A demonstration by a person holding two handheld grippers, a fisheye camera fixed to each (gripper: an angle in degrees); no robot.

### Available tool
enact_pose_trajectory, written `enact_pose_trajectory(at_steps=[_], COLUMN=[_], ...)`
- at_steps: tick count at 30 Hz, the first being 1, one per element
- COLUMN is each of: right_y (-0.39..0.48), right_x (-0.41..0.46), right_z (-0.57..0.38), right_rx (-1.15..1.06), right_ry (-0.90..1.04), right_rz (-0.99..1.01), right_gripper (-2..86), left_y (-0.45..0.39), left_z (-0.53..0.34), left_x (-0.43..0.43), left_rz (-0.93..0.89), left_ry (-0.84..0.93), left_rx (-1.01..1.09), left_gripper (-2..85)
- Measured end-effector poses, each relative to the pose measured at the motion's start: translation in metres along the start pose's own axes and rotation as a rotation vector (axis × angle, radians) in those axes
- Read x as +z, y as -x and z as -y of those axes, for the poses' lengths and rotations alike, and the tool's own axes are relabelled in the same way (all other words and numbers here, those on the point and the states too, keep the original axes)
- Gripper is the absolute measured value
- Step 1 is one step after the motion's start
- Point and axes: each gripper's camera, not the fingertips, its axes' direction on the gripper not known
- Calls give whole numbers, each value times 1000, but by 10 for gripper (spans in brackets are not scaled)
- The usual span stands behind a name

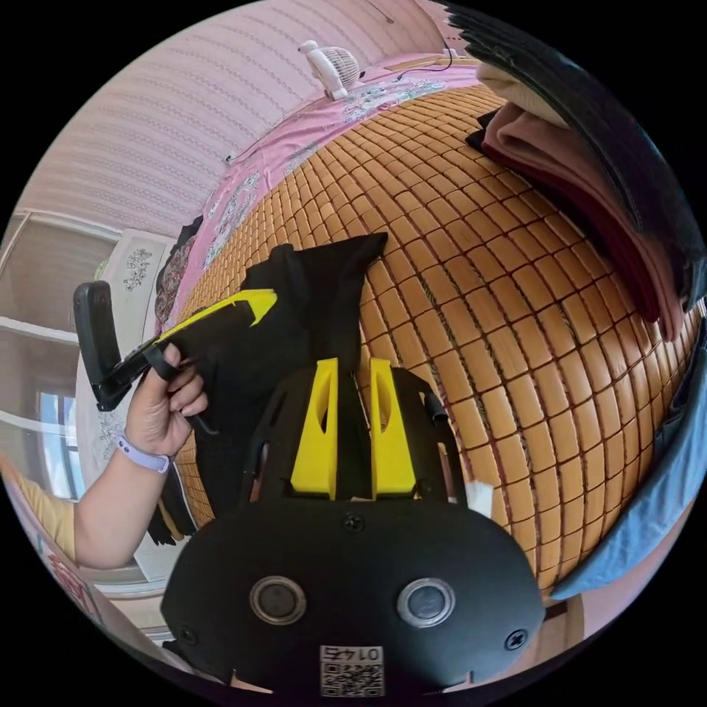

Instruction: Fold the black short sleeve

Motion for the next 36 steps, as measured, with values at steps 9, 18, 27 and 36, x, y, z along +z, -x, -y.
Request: enact_pose_trajectory(at_steps=[9, 18, 27, 36], right_y=[-10, 14, 37, 74], right_x=[-11, -50, -75, -22], right_z=[-15, -46, -82, -22], right_rx=[-27, -267, -625, -551], right_ry=[39, -60, 88, 1], right_rz=[35, -82, -7, -65], right_gripper=[3, 6, 53, 117], left_y=[-21, -23, 31, 113], left_z=[55, 17, -143, -216], left_x=[62, 12, -86, -179], left_rz=[69, 126, 142, 329], left_ry=[107, -152, -223, -363], left_rx=[-54, -36, -379, -550], left_gripper=[71, -5, 73, 102])
